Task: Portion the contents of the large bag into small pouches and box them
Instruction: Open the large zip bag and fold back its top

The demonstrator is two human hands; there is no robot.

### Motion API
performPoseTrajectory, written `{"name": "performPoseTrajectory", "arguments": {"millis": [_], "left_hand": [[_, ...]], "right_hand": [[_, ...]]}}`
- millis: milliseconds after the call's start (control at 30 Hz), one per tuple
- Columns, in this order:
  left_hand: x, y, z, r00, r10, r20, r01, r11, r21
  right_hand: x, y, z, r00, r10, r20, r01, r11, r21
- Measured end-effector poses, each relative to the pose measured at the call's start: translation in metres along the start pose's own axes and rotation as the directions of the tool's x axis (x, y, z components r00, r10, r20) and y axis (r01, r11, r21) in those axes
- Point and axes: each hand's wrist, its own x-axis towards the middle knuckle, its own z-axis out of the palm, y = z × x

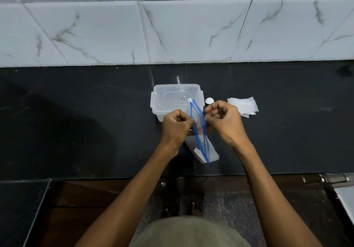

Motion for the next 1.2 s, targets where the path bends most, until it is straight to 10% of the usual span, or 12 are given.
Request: {"name": "performPoseTrajectory", "arguments": {"millis": [333,533,767,967,1100,1200], "left_hand": [[0.000,-0.003,0.002,0.999,0.018,-0.034,-0.018,1.000,-0.001],[0.006,-0.005,-0.002,0.999,-0.005,-0.041,0.006,1.000,0.019],[0.009,0.001,-0.015,0.951,-0.306,0.034,0.302,0.949,0.093],[0.011,-0.005,-0.027,0.786,-0.530,0.317,0.617,0.654,-0.437],[0.008,-0.011,-0.022,0.763,-0.530,0.371,0.625,0.457,-0.633],[0.010,-0.014,-0.025,0.787,-0.504,0.355,0.586,0.433,-0.685]], "right_hand": [[0.001,0.002,0.009,0.998,0.032,0.053,-0.022,0.983,-0.180],[-0.002,0.006,0.007,0.968,0.241,0.069,-0.245,0.967,0.065],[0.001,0.001,0.000,0.658,0.634,0.406,-0.619,0.149,0.771],[-0.010,0.014,0.010,0.588,0.647,0.486,-0.672,0.055,0.739],[-0.017,0.018,0.012,0.627,0.536,0.565,-0.728,0.146,0.669],[-0.026,0.021,0.011,0.724,0.478,0.497,-0.689,0.541,0.483]]}}
